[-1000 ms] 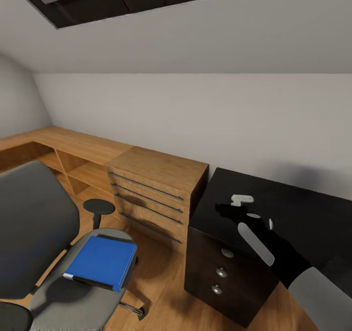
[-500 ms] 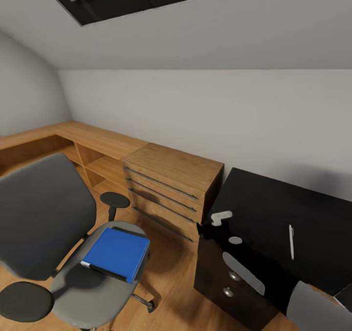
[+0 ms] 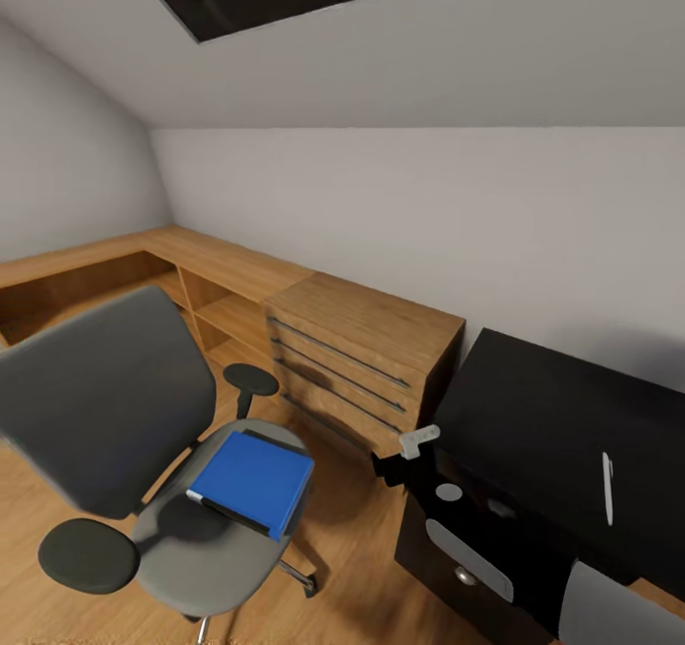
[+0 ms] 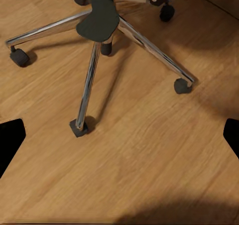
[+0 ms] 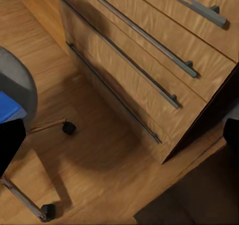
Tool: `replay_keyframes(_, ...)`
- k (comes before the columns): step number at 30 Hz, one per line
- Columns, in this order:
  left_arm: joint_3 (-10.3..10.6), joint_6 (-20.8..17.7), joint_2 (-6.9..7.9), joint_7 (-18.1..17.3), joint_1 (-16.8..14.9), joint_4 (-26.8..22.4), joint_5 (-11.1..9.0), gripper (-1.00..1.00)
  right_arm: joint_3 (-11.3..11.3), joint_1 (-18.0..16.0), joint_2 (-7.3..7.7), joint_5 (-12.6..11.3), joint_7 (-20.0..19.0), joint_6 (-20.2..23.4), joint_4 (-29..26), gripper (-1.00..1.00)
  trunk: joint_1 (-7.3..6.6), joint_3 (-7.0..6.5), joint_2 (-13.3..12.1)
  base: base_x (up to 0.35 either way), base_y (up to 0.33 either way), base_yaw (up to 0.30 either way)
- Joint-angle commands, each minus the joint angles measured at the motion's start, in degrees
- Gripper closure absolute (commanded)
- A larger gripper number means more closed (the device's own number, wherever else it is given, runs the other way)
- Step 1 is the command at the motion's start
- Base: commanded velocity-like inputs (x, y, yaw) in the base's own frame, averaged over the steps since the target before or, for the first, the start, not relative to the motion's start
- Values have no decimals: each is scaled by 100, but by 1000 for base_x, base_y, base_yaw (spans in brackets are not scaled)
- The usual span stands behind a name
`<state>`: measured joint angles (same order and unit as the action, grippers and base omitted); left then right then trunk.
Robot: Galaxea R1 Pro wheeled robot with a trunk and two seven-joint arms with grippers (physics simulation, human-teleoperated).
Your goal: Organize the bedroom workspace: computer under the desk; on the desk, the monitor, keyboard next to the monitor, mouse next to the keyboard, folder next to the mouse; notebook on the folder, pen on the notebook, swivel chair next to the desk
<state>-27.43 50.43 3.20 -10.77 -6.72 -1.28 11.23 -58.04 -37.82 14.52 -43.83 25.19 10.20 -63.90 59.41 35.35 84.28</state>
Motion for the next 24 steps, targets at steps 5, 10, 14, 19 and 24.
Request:
replay_keyframes(5, -50, 15, 10, -13, -4, 5, 46, -100, -29, 44, 6, -25, 30, -47, 19, -100, 0, 36, 3, 0, 0, 167)
replay_keyframes(10, -51, 12, 15, -13, -4, 5, 46, -100, -92, 86, -88, -21, 14, -111, 255, -100, 0, 49, 3, 0, 0, 69)
replay_keyframes(14, -45, 17, 21, -13, -4, 5, 46, -100, -184, 150, -343, -20, 7, -431, 915, -100, 0, 51, 3, 0, 0, 18)
replay_keyframes(19, -45, 26, 23, -11, -4, 6, 38, -100, -489, 272, -815, -14, 1, -898, 1879, -100, 0, 52, 3, 0, 0, 5)
replay_keyframes(24, -181, 40, 54, -5, -4, 5, -320, -100, -1033, 397, -1475, -12, -4, -1217, 3032, -100, 0, 52, 3, 0, 0, 0)
